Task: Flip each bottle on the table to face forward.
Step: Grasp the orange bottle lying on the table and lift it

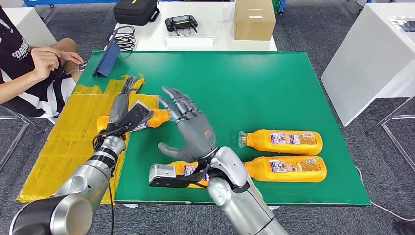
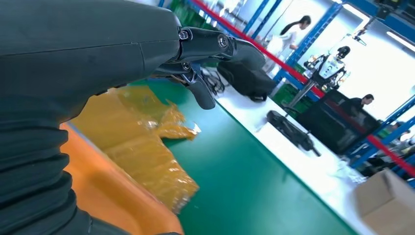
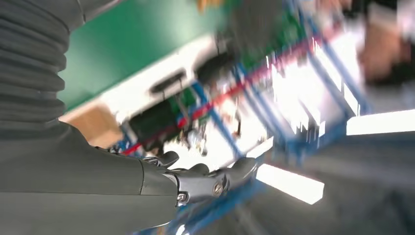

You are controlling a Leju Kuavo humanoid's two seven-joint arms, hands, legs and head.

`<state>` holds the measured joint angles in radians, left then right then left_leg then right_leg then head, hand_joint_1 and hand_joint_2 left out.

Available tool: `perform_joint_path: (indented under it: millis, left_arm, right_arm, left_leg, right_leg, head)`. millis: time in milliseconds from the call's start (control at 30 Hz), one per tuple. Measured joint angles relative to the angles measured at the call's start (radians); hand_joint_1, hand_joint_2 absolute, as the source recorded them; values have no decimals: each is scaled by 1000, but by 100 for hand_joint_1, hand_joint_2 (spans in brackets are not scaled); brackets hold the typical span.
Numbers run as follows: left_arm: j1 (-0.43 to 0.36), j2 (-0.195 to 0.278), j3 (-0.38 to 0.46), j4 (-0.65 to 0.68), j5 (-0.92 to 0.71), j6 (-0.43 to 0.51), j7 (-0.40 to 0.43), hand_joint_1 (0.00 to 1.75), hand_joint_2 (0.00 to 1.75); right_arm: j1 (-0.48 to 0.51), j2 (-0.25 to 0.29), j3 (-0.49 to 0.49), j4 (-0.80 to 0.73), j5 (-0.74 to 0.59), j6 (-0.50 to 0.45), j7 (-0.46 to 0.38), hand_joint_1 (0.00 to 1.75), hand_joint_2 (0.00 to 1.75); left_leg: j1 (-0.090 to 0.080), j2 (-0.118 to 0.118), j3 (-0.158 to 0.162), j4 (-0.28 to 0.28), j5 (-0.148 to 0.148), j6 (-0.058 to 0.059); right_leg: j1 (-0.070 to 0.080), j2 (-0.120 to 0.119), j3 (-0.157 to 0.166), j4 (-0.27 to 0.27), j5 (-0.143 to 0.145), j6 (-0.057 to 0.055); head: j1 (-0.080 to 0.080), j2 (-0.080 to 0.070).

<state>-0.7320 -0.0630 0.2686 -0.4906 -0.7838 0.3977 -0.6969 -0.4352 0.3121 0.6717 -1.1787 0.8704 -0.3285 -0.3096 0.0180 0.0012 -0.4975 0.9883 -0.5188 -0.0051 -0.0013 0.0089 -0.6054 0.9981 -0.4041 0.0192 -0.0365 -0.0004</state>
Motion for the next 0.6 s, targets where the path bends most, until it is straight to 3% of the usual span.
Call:
perform_joint_path:
  millis: [367, 500, 600]
  left_arm:
    - [13, -7, 15, -48, 67, -47, -3, 0, 175]
    - [45, -10, 39, -117, 188, -103, -4, 0, 175]
    - [50, -10, 46, -126, 199, -105, -4, 0, 175]
  right_arm:
    - [-31, -5, 48, 82, 19, 65, 3, 0, 175]
    - [-108, -53, 150, 196, 5, 175, -5, 0, 175]
    - [-123, -68, 169, 213, 1, 185, -5, 0, 175]
  left_leg:
    - [0, 0, 0, 0, 0, 0]
    - [0, 0, 0, 0, 0, 0]
    - [0, 0, 0, 0, 0, 0]
  right_leg:
    - [0, 0, 0, 0, 0, 0]
    - [0, 0, 0, 0, 0, 0]
    - [0, 0, 0, 0, 0, 0]
  head:
    - [0, 0]
    - [0, 0]
    - [0, 0]
